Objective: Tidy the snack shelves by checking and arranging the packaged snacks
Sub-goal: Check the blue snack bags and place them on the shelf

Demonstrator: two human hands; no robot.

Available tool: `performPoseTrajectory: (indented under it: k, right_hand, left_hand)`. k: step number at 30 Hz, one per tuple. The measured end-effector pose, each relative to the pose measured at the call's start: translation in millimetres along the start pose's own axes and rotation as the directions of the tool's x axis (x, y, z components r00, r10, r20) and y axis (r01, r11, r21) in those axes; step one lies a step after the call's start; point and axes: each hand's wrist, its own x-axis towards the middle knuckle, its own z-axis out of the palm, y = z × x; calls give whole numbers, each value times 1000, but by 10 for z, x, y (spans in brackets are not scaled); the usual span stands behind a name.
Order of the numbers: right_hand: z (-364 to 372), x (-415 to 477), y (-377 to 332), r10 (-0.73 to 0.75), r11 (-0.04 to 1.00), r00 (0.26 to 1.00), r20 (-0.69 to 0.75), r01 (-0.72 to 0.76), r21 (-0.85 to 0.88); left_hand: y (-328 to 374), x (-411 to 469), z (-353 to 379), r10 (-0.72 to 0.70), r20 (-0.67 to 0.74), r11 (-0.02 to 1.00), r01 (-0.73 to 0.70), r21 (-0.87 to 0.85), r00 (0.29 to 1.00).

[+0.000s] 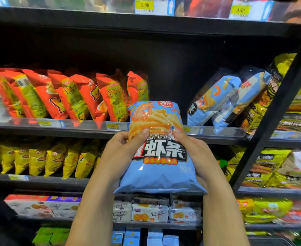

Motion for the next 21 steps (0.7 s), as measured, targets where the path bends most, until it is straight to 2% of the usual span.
performPoseTrajectory:
  k: [5,16,21]
  right_hand:
    - [25,62,-51,31,996,999,-9,-31,-79]
    - [216,79,4,20,1000,999,31,-21,16]
    - [261,46,3,-14,999,1000,5,14,-29]
  left_hand:
    - [62,19,-29,-51,43,999,52,-14,998]
    - [-134,71,-186,-98,64,980,107,-166,993]
    - [-216,100,-250,-72,73,984,83,-159,995]
